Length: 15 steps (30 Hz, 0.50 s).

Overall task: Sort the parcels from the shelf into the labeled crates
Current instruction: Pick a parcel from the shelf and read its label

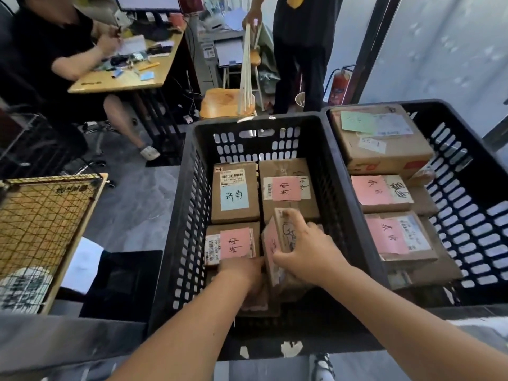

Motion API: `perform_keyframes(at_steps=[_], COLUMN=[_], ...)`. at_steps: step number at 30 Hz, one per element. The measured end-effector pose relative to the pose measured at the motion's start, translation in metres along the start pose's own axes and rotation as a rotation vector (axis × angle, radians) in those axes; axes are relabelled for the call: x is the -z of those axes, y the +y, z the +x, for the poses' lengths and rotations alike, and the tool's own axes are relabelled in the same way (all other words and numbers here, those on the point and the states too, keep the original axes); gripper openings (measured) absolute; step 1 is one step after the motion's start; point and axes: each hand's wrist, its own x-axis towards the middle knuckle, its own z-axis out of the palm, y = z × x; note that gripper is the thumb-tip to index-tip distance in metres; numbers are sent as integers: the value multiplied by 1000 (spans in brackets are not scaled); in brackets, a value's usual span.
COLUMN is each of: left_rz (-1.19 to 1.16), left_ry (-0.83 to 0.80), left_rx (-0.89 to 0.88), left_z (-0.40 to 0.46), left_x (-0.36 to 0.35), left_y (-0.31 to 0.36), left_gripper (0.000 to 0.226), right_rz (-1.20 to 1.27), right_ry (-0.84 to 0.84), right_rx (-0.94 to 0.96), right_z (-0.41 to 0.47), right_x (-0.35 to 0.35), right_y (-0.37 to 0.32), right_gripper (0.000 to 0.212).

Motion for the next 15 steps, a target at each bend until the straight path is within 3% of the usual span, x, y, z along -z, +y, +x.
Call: perform_keyframes(at_steps=[5, 9, 15], left_rz=[14, 49, 133], left_ry=[-32, -30, -71], left_rx=[15, -7, -15], left_z=[-2, -1, 5], left_x=[3, 0, -11], left_y=[6, 8, 11], left_gripper=[72, 70, 68], right_rz=[-168, -385, -383], right_ry=[56, 102, 133], right_rx=[-70, -73, -62], right_z=[5, 14, 22], right_x=[-19, -35, -39], right_y=[-2, -15, -21], right_gripper=[95, 88, 77])
